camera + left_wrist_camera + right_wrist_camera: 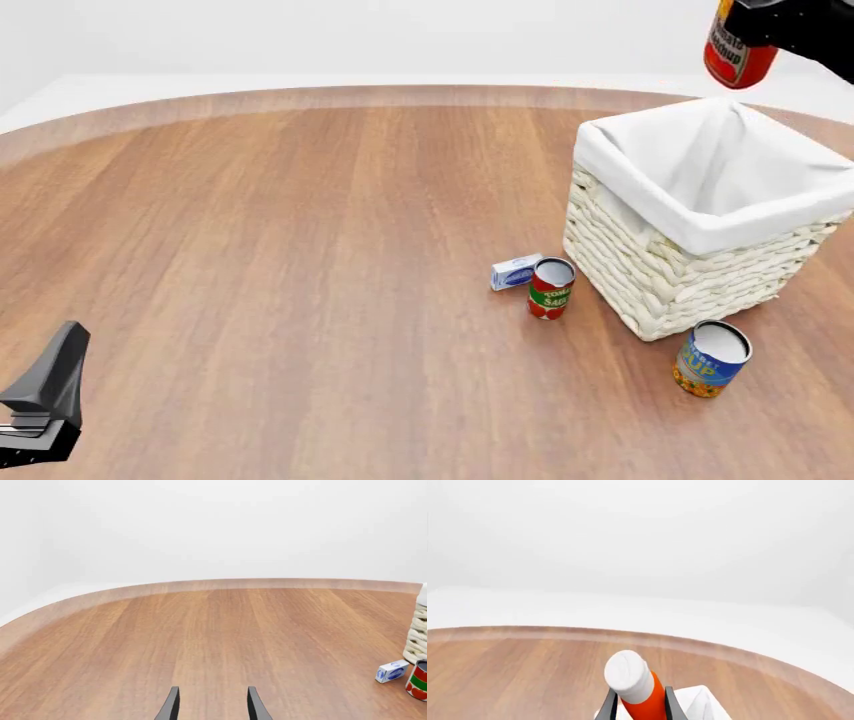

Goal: Pick up the ketchup, and put it in the basket.

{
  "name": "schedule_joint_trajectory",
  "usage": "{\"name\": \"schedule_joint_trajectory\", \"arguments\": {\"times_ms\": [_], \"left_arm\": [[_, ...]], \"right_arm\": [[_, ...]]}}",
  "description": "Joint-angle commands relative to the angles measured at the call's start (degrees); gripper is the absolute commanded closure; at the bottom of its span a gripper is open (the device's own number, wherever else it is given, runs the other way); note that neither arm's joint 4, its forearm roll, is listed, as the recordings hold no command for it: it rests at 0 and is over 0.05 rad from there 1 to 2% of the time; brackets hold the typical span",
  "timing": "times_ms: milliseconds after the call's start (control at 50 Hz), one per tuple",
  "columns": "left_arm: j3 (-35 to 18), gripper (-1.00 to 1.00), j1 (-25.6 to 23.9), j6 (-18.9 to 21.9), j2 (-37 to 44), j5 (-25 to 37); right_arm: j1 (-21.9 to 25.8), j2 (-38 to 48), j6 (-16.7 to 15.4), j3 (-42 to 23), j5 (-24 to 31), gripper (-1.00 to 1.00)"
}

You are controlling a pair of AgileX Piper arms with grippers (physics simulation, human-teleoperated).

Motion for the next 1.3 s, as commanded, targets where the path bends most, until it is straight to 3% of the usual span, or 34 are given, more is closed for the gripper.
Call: {"name": "schedule_joint_trajectory", "arguments": {"times_ms": [20, 280, 320, 400, 760, 920, 1060, 1300], "left_arm": [[0.0, -1.0, 0.0, 0.0, 0.0, 0.0], [0.0, -1.0, 0.0, 0.0, 0.0, 0.0], [0.0, -1.0, 0.0, 0.0, 0.0, 0.0], [0.0, -1.0, 0.0, 0.0, 0.0, 0.0], [0.0, -1.0, 0.0, 0.0, 0.0, 0.0], [0.0, -1.0, 0.0, 0.0, 0.0, 0.0], [0.0, -1.0, 0.0, 0.0, 0.0, 0.0], [0.0, -1.0, 0.0, 0.0, 0.0, 0.0]], "right_arm": [[2.1, -0.6, -2.3, -0.9, 2.4, 1.0], [1.6, -2.4, -2.8, -0.6, 6.0, 1.0], [1.7, -2.6, -6.1, 0.0, 6.5, 1.0], [1.1, -2.7, -8.3, 0.6, 6.7, 1.0], [0.0, -1.3, -8.7, 1.6, 7.2, 1.0], [0.4, 2.1, -10.5, 2.2, 6.0, 1.0], [0.3, 4.1, -9.8, 2.0, 5.5, 1.0], [-1.4, 5.7, -3.1, 0.7, 4.1, 1.0]]}}
